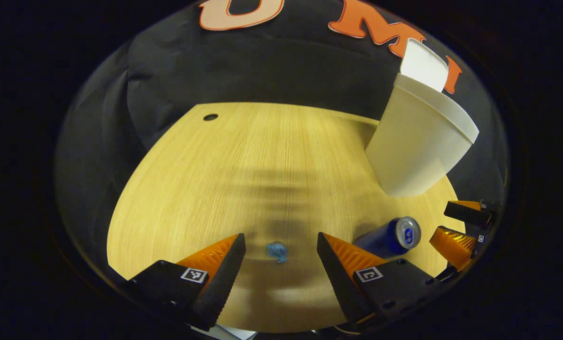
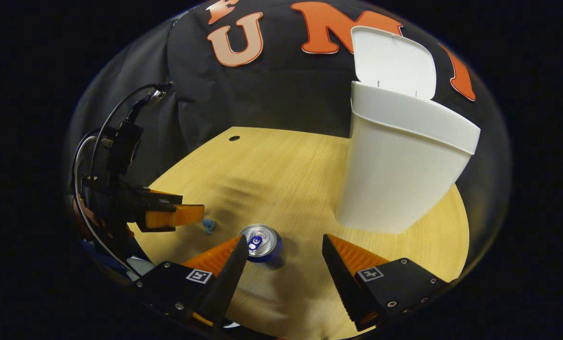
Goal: Press the lid of the desktop garbage bin to open it, pick up the crumpled paper on the desktop and throw it into the bin, then pick up the pop can on the desktop and drop it into the bin, and finally close the garbage bin lid.
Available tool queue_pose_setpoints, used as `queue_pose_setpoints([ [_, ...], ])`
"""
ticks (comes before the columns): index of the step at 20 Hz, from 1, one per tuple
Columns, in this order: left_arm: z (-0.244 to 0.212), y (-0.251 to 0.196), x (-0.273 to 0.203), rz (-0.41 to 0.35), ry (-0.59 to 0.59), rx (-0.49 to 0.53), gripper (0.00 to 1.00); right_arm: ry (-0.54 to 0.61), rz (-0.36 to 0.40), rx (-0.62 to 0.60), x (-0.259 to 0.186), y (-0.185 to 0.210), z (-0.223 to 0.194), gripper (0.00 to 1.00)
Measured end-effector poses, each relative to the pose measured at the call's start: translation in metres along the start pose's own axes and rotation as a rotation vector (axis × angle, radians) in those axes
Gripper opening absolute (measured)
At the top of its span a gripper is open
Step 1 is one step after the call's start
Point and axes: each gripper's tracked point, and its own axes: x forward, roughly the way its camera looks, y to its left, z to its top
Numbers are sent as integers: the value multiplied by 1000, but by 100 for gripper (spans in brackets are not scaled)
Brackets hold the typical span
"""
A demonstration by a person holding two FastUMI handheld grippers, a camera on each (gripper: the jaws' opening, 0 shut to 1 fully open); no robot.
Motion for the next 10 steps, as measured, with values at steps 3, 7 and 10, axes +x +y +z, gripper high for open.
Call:
queue_pose_setpoints([
  [3, -11, 7, -4, 29, 69, -37, 98, 29, 33, -5, 12, 8, -4, 97],
  [7, 4, 10, -16, 55, 103, -33, 98, 60, 51, -30, 18, 15, -16, 98],
  [10, 24, 11, -24, 74, 151, -29, 98, 76, 55, -30, 25, 19, -22, 98],
])
